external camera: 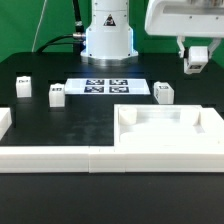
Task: Assemble one leg
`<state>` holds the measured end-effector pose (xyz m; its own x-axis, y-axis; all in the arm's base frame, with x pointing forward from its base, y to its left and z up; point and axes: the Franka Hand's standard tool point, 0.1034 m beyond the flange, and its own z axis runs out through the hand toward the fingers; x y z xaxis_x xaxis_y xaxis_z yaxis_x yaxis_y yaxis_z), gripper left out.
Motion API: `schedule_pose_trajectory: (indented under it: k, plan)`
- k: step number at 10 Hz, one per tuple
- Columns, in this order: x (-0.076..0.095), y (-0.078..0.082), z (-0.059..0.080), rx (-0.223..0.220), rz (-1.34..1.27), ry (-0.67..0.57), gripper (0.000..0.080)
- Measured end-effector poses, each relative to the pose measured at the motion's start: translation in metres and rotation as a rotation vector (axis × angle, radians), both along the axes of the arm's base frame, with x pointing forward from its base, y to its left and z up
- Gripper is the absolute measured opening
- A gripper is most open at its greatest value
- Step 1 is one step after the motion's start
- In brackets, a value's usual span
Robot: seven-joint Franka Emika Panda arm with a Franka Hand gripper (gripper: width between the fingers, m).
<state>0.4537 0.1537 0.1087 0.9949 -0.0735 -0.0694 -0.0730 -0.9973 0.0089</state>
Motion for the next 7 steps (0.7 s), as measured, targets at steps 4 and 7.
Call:
schedule_pose_trajectory:
  k: [4,7]
  plan:
    - [-0.002,0.022,-0.001,0.091,0.002,-0.263,0.029]
    - [0.008,0.04,0.008,0.17,0.075,-0.468,0.029]
